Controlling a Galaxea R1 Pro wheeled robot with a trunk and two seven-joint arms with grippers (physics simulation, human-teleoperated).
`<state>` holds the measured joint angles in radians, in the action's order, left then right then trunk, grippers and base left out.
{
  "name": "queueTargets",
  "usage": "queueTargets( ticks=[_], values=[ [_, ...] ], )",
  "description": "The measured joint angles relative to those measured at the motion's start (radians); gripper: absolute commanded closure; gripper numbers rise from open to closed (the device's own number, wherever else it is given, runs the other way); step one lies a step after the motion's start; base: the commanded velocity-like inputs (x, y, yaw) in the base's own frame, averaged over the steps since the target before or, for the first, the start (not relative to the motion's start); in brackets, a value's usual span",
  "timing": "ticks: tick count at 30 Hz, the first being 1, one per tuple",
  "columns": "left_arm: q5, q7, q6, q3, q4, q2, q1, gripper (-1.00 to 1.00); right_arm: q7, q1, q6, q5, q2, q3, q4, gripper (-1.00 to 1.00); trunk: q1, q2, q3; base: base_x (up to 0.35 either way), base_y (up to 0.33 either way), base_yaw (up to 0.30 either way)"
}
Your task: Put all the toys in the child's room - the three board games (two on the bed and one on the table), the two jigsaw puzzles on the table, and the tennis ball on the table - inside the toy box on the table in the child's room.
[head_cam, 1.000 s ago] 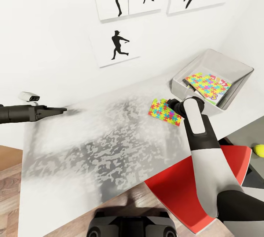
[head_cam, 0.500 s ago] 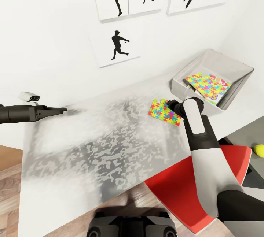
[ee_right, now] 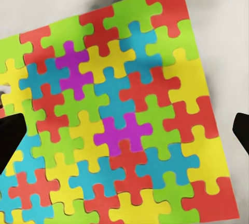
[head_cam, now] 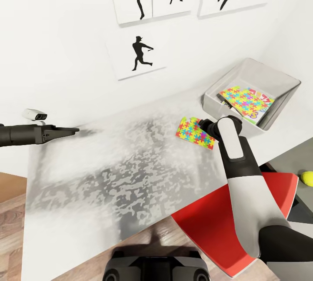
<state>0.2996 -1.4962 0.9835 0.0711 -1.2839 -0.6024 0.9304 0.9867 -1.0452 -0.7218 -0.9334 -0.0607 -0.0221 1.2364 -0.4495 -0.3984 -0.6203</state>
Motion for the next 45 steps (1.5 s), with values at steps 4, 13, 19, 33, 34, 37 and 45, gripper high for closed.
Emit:
queueTargets(
  ticks=[4, 13, 19, 33, 34, 37, 45],
  values=[
    [0.000, 0.001, 0.000, 0.000, 0.000, 0.000, 0.000, -1.00, 0.000, 0.000, 0.000, 0.001, 0.000, 0.000, -0.007, -1.00, 0.000, 0.000, 0.000, 0.000, 0.000, 0.000],
    [-0.001, 0.002, 0.000, 0.000, 0.000, 0.000, 0.000, -1.00, -0.007, 0.000, 0.005, 0.032, 0.000, 0.000, -0.058, -1.00, 0.000, 0.000, 0.000, 0.000, 0.000, 0.000],
    [-0.003, 0.001, -0.001, -0.001, 0.003, 0.007, 0.000, -1.00, -0.011, 0.000, 0.009, 0.045, 0.001, 0.000, -0.092, -1.00, 0.000, 0.000, 0.000, 0.000, 0.000, 0.000],
    [-0.004, -0.001, -0.001, -0.001, 0.004, 0.017, -0.001, -1.00, -0.034, -0.001, 0.002, 0.062, 0.000, -0.001, -0.097, -1.00, 0.000, 0.000, 0.000, 0.000, 0.004, 0.000],
    [-0.004, -0.001, -0.001, -0.001, 0.004, 0.017, -0.001, -1.00, -0.038, -0.001, 0.002, 0.064, 0.000, -0.001, -0.098, -1.00, 0.000, 0.000, 0.000, 0.000, 0.049, 0.000],
    [-0.004, -0.001, -0.001, -0.001, 0.004, 0.017, 0.000, -1.00, -0.040, -0.001, 0.002, 0.063, -0.001, -0.001, -0.098, -1.00, 0.000, 0.000, 0.000, 0.000, 0.031, 0.000],
    [-0.003, 0.000, -0.001, -0.001, 0.005, 0.017, 0.000, -1.00, -0.045, -0.001, 0.011, 0.052, -0.001, -0.003, -0.100, -1.00, 0.000, 0.000, 0.000, -0.083, 0.005, 0.000]
  ],
)
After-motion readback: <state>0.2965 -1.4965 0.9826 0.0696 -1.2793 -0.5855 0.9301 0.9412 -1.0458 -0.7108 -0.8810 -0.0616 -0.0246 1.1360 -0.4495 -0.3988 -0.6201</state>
